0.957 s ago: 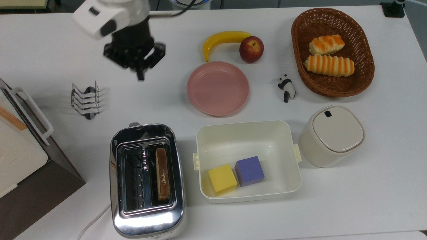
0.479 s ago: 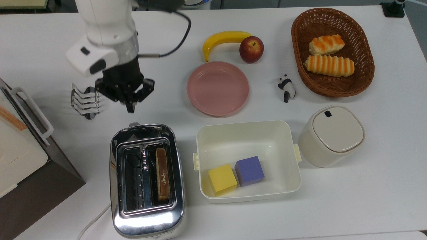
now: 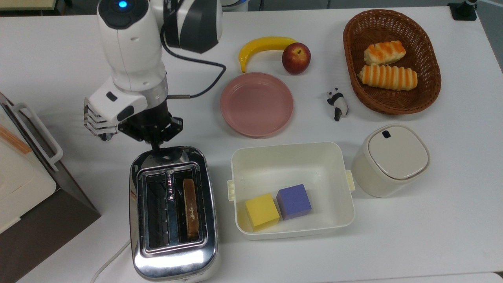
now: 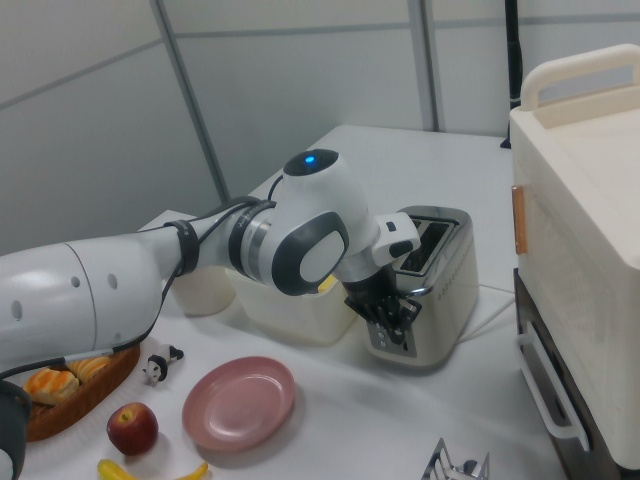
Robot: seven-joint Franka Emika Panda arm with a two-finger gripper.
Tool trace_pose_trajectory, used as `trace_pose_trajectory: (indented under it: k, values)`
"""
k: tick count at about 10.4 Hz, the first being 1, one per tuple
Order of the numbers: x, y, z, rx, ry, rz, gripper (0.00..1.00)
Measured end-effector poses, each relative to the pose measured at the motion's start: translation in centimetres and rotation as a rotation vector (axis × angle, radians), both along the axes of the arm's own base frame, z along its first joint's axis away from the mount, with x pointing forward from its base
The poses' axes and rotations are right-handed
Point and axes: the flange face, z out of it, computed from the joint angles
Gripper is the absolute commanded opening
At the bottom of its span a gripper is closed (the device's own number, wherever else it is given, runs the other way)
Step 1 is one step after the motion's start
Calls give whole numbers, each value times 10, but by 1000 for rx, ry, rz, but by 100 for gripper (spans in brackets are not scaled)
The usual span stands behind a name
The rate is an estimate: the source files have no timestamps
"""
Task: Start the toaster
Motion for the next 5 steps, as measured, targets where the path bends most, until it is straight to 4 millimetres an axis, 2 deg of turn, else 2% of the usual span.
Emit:
trace_pose_trajectory:
  k: [4, 5]
  values:
    - [8, -1, -31, -2, -15, 4, 0]
    - [9, -1, -33, -2, -13, 4, 0]
